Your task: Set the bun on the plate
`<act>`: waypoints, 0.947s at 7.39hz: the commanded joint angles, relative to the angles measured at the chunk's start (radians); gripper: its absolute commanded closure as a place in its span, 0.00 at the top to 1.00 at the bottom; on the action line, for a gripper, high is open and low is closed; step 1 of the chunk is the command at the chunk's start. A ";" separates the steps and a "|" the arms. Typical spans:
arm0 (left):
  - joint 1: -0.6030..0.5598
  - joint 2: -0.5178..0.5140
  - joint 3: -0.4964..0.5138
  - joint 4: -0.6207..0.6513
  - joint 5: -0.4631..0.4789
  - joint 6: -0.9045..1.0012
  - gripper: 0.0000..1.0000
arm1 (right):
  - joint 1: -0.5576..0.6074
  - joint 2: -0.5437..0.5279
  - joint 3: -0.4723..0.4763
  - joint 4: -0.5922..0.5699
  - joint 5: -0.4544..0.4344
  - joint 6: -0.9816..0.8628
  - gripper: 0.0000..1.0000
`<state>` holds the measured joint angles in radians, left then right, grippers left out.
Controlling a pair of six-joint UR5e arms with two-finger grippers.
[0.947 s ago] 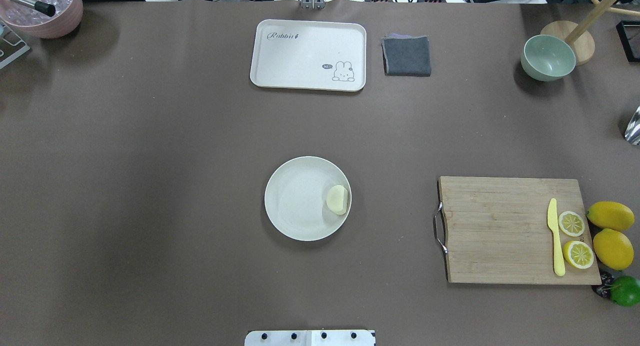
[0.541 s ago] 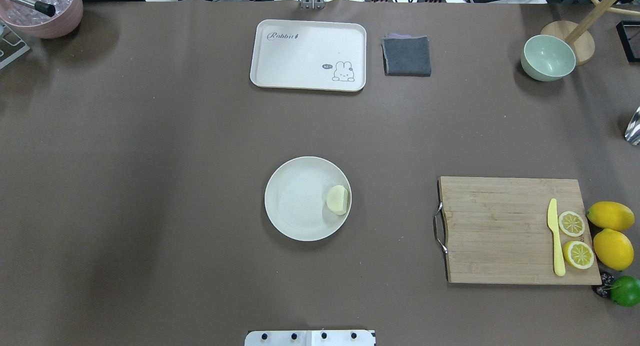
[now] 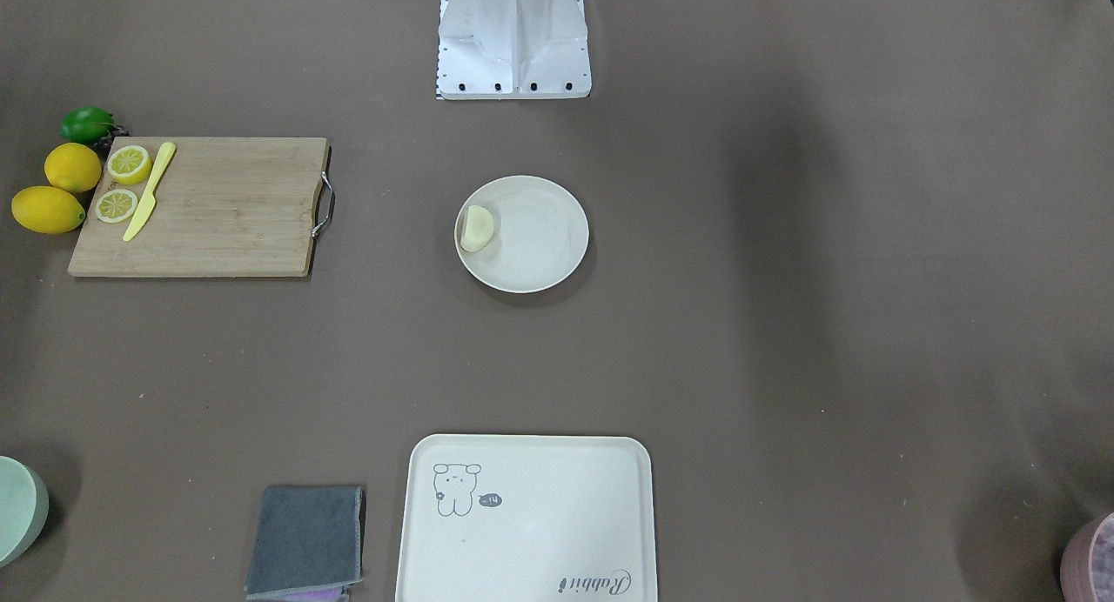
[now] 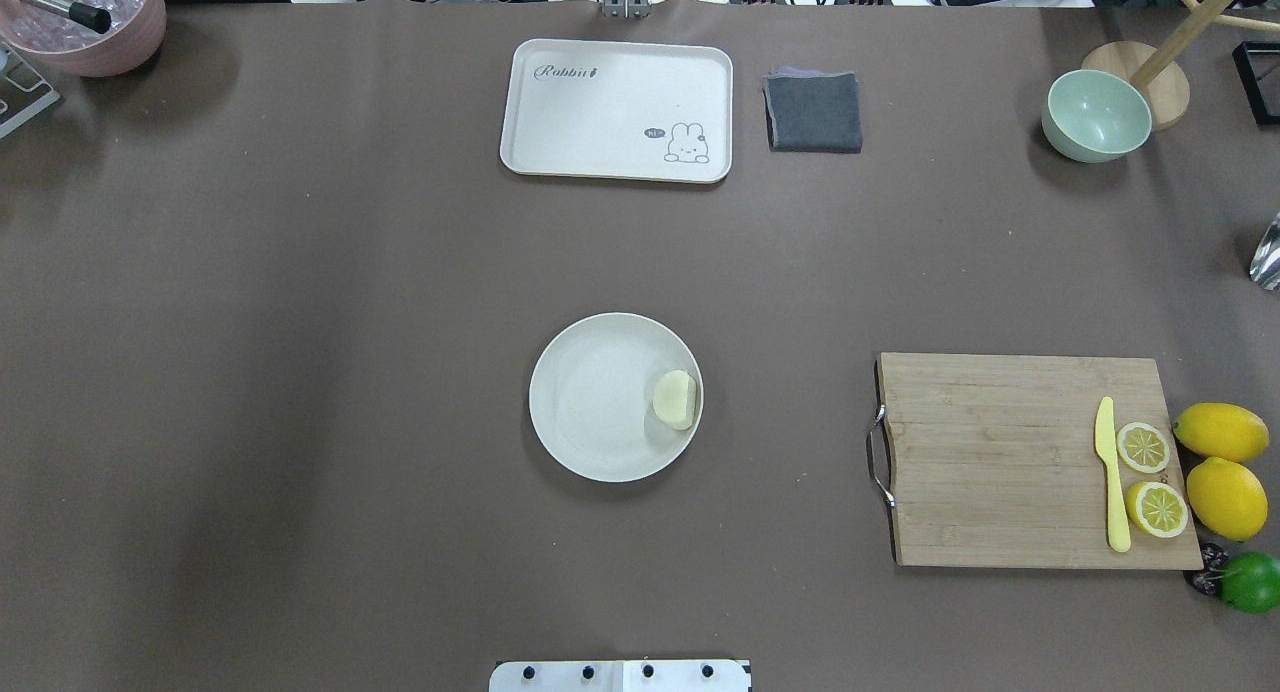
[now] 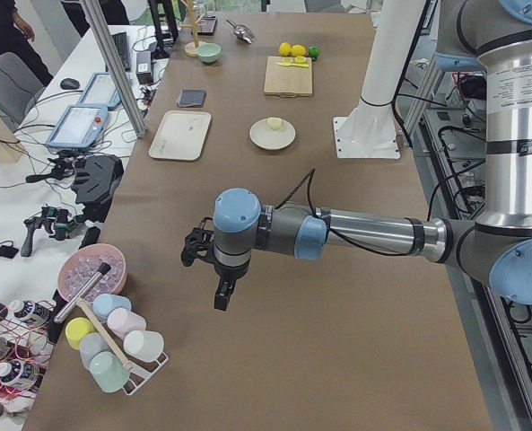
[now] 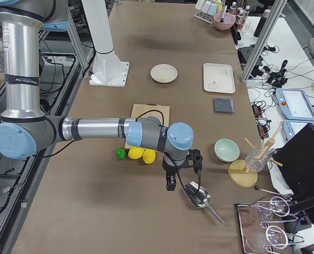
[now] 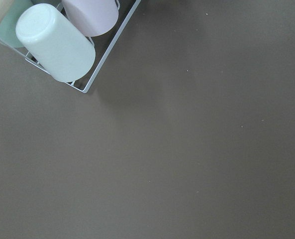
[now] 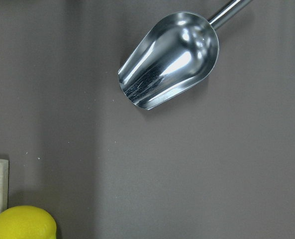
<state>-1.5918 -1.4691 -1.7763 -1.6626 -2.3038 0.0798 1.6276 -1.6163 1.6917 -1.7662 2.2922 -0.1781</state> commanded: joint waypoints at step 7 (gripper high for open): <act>-0.005 -0.002 0.006 -0.026 0.004 0.000 0.98 | 0.015 0.009 0.002 0.001 0.009 0.002 1.00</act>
<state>-1.5968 -1.4698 -1.7722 -1.6884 -2.2999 0.0798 1.6389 -1.6077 1.6935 -1.7656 2.3009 -0.1764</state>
